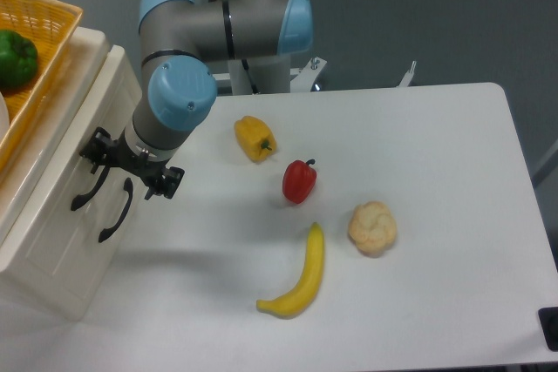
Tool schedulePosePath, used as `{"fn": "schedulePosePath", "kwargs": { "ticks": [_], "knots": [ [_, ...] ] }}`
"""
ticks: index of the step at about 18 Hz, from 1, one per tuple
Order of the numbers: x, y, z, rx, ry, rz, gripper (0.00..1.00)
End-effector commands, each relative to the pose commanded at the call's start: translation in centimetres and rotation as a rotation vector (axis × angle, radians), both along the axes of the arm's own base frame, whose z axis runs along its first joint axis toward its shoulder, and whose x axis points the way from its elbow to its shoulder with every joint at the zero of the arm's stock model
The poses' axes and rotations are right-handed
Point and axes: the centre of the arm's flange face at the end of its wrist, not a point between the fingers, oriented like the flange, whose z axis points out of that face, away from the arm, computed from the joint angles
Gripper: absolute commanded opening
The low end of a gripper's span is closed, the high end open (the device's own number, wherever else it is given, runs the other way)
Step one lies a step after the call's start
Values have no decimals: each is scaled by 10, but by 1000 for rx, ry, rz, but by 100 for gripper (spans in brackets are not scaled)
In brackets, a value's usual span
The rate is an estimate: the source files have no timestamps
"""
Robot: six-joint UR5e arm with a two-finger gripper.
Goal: Slide the top white drawer open
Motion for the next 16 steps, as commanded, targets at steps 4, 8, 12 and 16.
{"fn": "schedulePosePath", "kwargs": {
  "ticks": [4, 8, 12, 16],
  "knots": [
    [4, 2, -3, -3, 0, -8, 100],
    [3, 3, -2, 1, 4, -11, 100],
    [3, 3, 2, 11, 12, -15, 100],
    [0, 1, -1, -21, 65, -31, 100]
  ]
}}
